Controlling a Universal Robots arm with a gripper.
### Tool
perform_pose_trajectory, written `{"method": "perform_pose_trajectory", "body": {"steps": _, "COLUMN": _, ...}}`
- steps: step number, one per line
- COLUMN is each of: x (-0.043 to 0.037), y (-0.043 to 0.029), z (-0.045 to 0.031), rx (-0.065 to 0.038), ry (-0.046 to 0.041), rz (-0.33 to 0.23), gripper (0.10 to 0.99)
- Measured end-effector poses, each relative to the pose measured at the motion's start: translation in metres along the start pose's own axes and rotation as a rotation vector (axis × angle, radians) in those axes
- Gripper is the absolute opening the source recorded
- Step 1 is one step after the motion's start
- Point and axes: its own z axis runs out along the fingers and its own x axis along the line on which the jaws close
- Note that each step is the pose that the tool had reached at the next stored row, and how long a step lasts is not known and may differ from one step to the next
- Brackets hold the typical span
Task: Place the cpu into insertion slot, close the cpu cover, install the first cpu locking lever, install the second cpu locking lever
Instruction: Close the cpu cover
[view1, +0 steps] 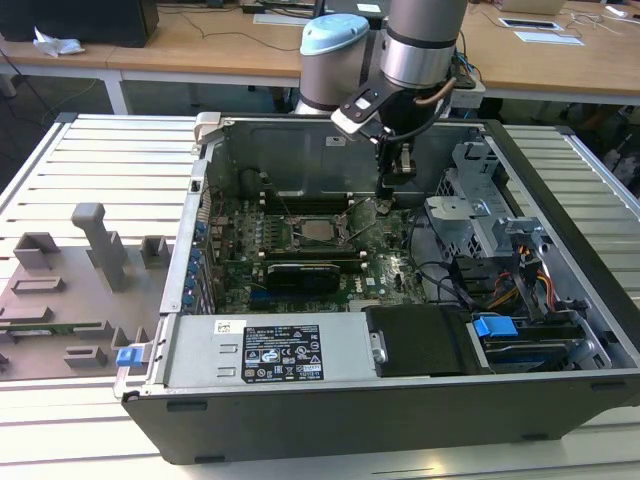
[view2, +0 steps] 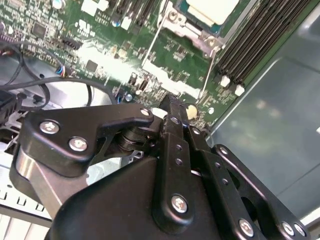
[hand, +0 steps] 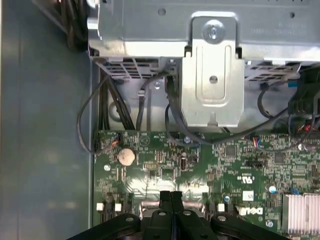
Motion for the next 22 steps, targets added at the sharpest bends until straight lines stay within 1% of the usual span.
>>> {"method": "perform_pose_trajectory", "body": {"steps": 3, "x": 0.0002, "y": 0.0056, "z": 0.0014, "rx": 0.003, "ry": -0.0005, "rz": 0.0, "gripper": 0.106}}
{"method": "perform_pose_trajectory", "body": {"steps": 6, "x": 0.0002, "y": 0.0078, "z": 0.0044, "rx": 0.005, "ry": -0.0004, "rz": 0.0, "gripper": 0.106}}
{"method": "perform_pose_trajectory", "body": {"steps": 9, "x": 0.0001, "y": 0.0087, "z": 0.0097, "rx": 0.007, "ry": -0.0005, "rz": 0.0, "gripper": 0.106}}
{"method": "perform_pose_trajectory", "body": {"steps": 12, "x": 0.0001, "y": 0.0087, "z": 0.0152, "rx": 0.008, "ry": -0.0005, "rz": 0.0, "gripper": 0.106}}
{"method": "perform_pose_trajectory", "body": {"steps": 16, "x": 0.0, "y": 0.0087, "z": 0.0257, "rx": 0.009, "ry": -0.0003, "rz": 0.0, "gripper": 0.106}}
{"method": "perform_pose_trajectory", "body": {"steps": 18, "x": 0.0, "y": 0.0076, "z": 0.0279, "rx": 0.01, "ry": 0.0002, "rz": 0.0, "gripper": 0.106}}
{"method": "perform_pose_trajectory", "body": {"steps": 20, "x": 0.0, "y": 0.0056, "z": 0.028, "rx": 0.009, "ry": 0.0015, "rz": 0.0, "gripper": 0.106}}
{"method": "perform_pose_trajectory", "body": {"steps": 21, "x": 0.0001, "y": 0.0022, "z": 0.028, "rx": 0.009, "ry": 0.0024, "rz": 0.0, "gripper": 0.106}}
{"method": "perform_pose_trajectory", "body": {"steps": 22, "x": 0.0001, "y": 0.0006, "z": 0.028, "rx": 0.009, "ry": 0.0028, "rz": 0.0, "gripper": 0.106}}
